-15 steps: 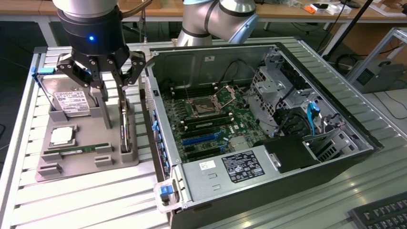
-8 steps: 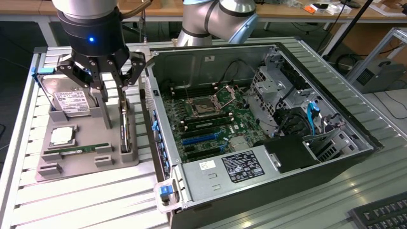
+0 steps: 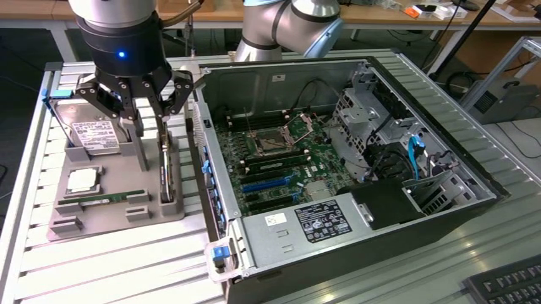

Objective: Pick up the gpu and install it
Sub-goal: 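Pick up the gpu and move the gpu toward the slot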

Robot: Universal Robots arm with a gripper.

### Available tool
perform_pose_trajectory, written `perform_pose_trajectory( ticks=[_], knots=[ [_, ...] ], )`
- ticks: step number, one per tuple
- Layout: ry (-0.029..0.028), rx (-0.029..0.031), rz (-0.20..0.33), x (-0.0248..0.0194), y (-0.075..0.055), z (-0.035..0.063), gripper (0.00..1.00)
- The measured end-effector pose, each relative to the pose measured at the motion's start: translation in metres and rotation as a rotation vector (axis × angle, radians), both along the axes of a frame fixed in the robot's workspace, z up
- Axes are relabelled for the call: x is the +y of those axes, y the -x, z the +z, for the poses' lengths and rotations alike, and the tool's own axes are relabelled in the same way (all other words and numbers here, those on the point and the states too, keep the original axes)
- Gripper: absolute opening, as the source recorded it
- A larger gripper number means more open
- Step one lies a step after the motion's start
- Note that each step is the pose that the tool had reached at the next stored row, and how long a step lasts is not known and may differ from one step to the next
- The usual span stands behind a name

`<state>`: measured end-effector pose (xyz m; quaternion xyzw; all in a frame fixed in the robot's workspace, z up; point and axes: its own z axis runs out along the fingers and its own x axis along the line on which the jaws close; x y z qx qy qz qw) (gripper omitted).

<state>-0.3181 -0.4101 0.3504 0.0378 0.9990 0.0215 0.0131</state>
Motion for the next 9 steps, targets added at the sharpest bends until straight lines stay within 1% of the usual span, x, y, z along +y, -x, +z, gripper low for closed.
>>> perform_pose_trajectory(
  ticks=[9],
  knots=[
    [0.0,0.0,0.0,-0.0001,0.0004,-0.0018,0.36]
  ],
)
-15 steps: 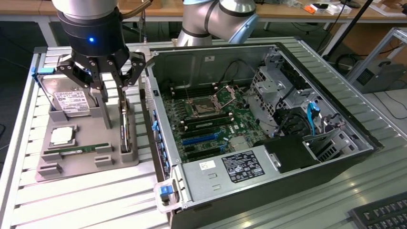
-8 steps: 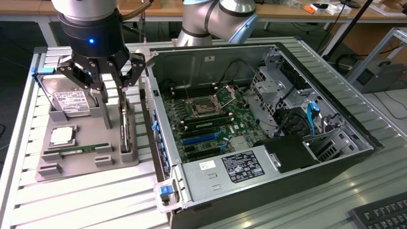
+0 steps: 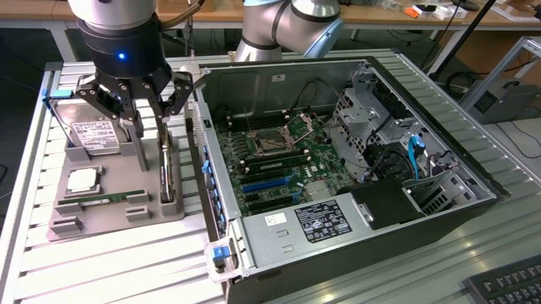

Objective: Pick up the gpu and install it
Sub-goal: 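Pick up the gpu and move the gpu toward the slot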

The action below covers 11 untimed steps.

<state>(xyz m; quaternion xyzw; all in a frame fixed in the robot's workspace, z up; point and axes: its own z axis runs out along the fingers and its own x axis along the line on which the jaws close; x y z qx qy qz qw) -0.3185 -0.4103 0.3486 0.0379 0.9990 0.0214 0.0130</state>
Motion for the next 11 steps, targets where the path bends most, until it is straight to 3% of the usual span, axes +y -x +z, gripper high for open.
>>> perform_pose_trajectory(
  ticks=[11],
  knots=[
    [-0.0001,-0.0001,0.0,-0.0002,0.0003,-0.0023,0.36]
  ],
)
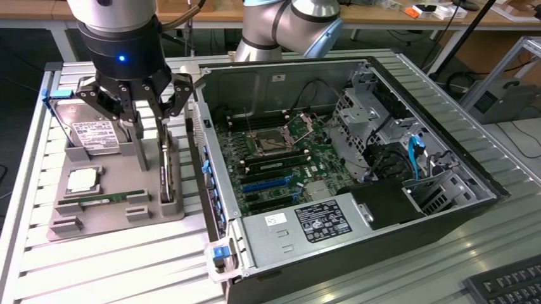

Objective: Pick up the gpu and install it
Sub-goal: 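Pick up the gpu and move the gpu toward the slot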

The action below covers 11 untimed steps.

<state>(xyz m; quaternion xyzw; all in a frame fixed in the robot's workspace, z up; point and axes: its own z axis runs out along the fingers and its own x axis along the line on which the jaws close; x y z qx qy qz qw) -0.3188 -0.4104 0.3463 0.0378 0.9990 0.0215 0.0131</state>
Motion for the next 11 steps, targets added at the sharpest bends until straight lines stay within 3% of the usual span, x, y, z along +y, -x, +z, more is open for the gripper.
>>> perform_pose_trajectory(
  ticks=[11],
  knots=[
    [0.0,0.0,0.0,-0.0001,0.0002,-0.0022,0.36]
  ],
)
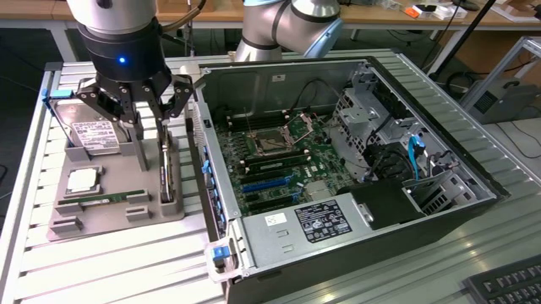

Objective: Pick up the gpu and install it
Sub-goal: 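Pick up the gpu and move the gpu toward the slot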

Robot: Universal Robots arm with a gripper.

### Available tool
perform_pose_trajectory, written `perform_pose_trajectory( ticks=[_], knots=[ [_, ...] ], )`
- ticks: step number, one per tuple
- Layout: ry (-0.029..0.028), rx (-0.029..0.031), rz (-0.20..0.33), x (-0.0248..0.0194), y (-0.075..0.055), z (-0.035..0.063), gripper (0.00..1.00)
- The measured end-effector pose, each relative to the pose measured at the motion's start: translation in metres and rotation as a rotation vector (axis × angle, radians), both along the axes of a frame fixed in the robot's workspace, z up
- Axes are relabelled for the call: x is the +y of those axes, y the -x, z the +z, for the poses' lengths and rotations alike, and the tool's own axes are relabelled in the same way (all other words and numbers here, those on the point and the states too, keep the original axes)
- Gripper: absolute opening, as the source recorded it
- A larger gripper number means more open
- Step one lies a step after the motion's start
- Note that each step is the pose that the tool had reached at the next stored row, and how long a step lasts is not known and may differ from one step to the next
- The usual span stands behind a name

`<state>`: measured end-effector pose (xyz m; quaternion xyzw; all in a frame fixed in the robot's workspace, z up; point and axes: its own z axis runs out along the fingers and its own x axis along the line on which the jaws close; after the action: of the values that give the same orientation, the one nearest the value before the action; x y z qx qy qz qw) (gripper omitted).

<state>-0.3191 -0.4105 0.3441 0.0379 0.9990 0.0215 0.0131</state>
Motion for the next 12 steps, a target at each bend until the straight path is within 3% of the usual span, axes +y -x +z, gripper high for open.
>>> perform_pose_trajectory(
  ticks=[12],
  knots=[
    [0.0,0.0,0.0,0.0,0.0,-0.0029,0.36]
  ],
)
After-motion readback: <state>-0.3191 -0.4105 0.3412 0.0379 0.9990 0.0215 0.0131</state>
